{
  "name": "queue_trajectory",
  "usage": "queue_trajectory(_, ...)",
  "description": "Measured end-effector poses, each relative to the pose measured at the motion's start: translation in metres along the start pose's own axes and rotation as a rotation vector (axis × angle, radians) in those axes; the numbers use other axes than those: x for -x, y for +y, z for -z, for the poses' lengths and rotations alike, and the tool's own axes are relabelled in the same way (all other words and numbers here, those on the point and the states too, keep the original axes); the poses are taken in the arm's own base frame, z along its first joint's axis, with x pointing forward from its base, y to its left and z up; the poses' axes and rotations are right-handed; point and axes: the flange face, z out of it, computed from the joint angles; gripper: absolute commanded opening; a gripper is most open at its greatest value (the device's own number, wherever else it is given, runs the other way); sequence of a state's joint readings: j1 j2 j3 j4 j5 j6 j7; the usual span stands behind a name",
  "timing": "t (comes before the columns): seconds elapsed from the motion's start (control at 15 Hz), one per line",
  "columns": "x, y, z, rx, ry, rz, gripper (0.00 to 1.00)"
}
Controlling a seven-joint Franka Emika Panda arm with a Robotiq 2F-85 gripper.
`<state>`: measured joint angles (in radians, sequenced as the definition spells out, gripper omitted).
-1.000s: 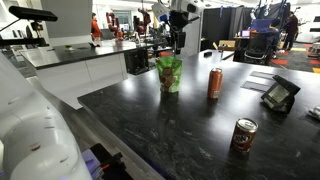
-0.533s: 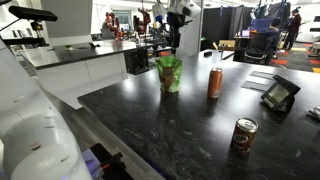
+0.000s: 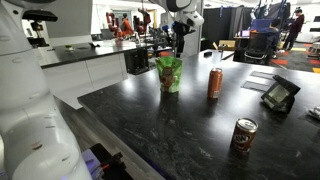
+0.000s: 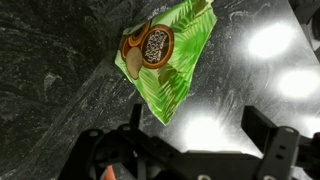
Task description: Move the green bag forward
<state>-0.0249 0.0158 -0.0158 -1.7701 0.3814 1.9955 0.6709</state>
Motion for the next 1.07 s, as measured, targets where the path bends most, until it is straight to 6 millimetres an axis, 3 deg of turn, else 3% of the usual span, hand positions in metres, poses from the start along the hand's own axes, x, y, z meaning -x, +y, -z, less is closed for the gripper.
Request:
queue_trajectory(0.27,-0.009,-0.011,-0.025,0.01,-0.024,-0.042,1.0)
queue_trajectory(0.53,0.0,-0.026,-0.05,0.047,-0.098,-0.098,1.0)
queue_trajectory(0.6,0.002,-0.028,-0.054,0.062,-0.114,-0.115,0.93)
queue_trajectory(0.67,0.003,-0.03,-0.058,0.075,-0.127,-0.136,0.74)
queue_trajectory(1.07,0.003,-0.031,-0.073,0.135,-0.166,-0.241,0.31)
